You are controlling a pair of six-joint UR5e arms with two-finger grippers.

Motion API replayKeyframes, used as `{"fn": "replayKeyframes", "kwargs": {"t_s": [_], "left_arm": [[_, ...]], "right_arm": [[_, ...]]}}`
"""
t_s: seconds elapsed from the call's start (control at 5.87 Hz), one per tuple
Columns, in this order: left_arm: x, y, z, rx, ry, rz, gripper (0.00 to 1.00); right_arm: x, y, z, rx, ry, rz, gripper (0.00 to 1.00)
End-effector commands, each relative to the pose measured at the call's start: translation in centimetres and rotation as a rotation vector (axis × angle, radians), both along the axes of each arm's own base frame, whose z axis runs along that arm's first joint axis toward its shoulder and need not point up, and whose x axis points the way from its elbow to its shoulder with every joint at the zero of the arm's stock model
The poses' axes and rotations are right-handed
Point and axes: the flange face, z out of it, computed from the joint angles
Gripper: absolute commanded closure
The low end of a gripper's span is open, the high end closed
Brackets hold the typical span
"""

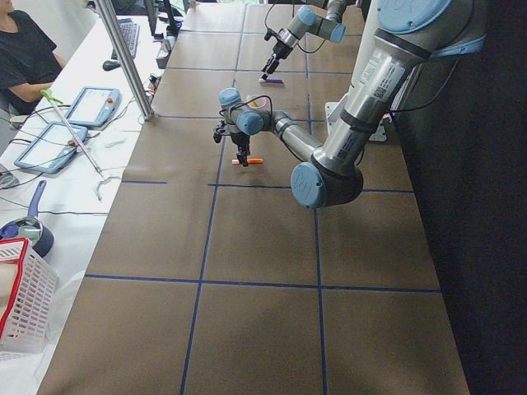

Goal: Collect pens into pen holder
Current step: 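Drop the orange highlighter into the cup while the right gripper nears the purple marker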

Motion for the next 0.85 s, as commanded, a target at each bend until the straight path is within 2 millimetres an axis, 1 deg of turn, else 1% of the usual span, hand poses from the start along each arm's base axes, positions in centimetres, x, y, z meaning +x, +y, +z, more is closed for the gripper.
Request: {"fn": "replayKeyframes", "kwargs": {"t_s": [0.0,0.17,0.34,0.51,0.68], "left_arm": [[0.84,-0.21,0.46,0.012,0.020,0.013,0.36],[0.86,-0.22,0.26,0.016,0.024,0.014,0.51],[0.86,-0.22,0.26,0.016,0.024,0.014,0.80],[0.90,-0.24,0.13,0.027,0.036,0.018,0.99],[0.81,-0.32,-0.02,0.040,0.042,0.024,1.00]], "right_arm": [[0.08,0.04,0.44,-0.004,0.006,-0.004,0.00],[0.08,0.04,0.44,-0.005,0.006,-0.003,0.00],[0.08,0.04,0.44,-0.005,0.006,-0.003,0.00],[0.09,0.05,0.52,-0.006,0.007,-0.003,0.00],[0.21,0.09,0.66,-0.006,0.008,-0.003,0.00]]}}
